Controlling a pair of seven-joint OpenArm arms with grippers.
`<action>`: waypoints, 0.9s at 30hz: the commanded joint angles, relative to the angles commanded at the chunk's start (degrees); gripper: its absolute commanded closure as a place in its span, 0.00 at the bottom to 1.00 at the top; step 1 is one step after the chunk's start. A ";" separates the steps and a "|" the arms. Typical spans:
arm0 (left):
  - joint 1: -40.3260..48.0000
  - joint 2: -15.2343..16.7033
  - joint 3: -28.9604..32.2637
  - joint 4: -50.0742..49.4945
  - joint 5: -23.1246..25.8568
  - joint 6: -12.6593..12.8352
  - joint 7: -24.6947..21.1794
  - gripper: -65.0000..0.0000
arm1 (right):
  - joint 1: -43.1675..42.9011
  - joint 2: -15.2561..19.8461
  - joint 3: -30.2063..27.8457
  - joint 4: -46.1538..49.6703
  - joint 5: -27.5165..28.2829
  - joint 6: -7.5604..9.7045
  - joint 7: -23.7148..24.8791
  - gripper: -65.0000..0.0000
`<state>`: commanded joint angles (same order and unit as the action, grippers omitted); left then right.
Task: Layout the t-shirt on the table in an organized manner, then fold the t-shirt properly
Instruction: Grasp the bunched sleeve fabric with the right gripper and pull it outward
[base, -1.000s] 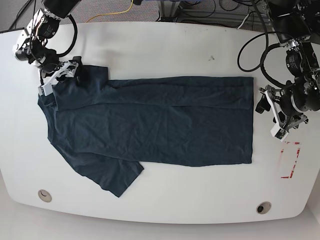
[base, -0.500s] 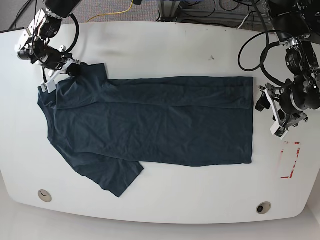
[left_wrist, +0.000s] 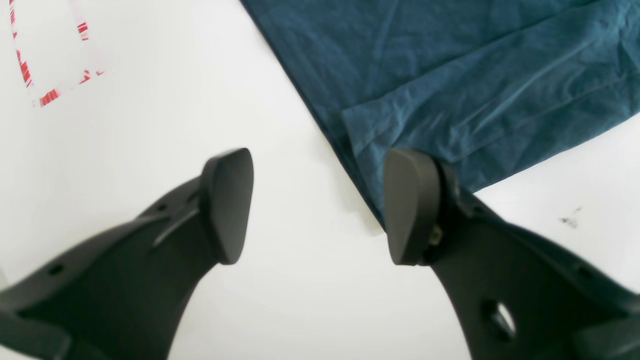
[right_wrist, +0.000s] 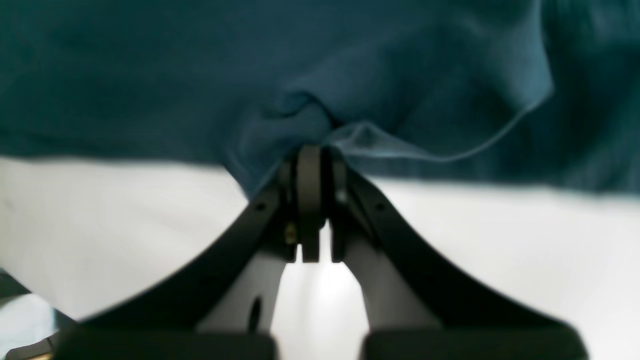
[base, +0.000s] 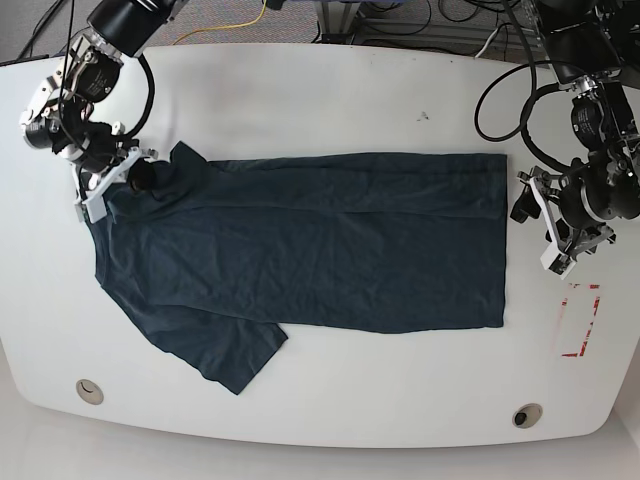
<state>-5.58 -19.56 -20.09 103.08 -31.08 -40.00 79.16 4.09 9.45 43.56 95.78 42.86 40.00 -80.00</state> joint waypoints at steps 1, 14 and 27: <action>0.00 0.00 0.00 0.00 0.00 0.00 0.00 0.41 | 0.70 0.00 0.00 -0.09 0.00 0.00 0.00 1.00; 0.97 0.00 -0.09 0.00 0.00 0.00 0.00 0.41 | 10.20 -0.09 -3.25 -6.77 -0.09 0.00 0.00 1.00; 1.58 0.00 -0.09 0.00 0.00 0.00 0.00 0.41 | 16.18 0.35 -3.34 -13.19 -0.09 0.00 2.33 0.14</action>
<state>-4.00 -19.56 -20.18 103.08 -31.08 -40.00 79.16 20.26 9.80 40.22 82.59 42.77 40.00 -77.67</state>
